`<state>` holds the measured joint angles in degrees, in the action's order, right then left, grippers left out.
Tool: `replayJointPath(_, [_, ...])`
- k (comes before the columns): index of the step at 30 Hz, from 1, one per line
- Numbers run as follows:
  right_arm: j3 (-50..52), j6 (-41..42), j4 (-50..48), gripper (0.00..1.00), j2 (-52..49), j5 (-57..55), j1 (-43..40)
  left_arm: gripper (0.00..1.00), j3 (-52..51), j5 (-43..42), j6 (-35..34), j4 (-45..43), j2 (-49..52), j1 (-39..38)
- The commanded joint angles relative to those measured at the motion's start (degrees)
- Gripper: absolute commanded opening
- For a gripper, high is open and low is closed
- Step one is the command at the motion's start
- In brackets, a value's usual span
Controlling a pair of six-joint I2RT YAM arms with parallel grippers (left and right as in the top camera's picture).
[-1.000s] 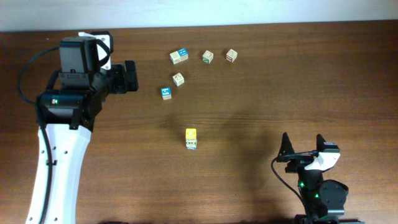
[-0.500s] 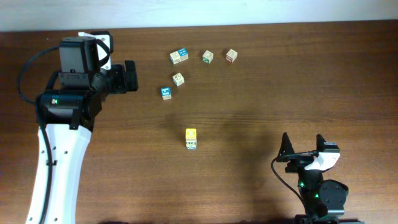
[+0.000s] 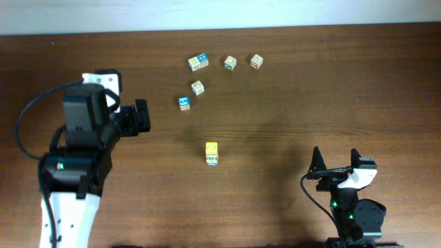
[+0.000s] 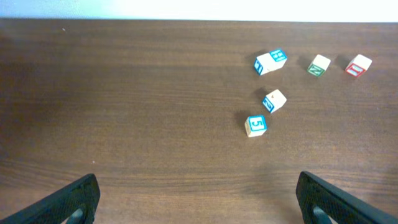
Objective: Rotate 4 blocks
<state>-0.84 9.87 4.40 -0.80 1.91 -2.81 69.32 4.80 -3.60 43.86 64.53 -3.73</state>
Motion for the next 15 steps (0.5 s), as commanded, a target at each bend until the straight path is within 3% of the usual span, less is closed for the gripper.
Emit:
replayJointPath(1, [0.5, -0.6, 0.1, 0.99, 0.6, -0.7, -0.2, 0.99, -6.4, 1.2, 3.3, -3.1, -6.4, 0.2])
replayJointPath(4, [0.5, -0.6, 0.1, 0.99, 0.6, -0.7, -0.2, 0.99, -14.1, 1.3, 7.3, -5.9, -13.2, 0.2])
replayJointPath(11, [0.5, -0.6, 0.1, 0.99, 0.6, -0.7, -0.2, 0.99, -35.0, 1.6, 8.5, -20.3, -32.3, 0.2])
replayJointPath(15, [0.5, -0.6, 0.1, 0.99, 0.6, -0.7, -0.2, 0.99, -49.9, 1.7, 8.5, -29.6, -49.3, 0.2])
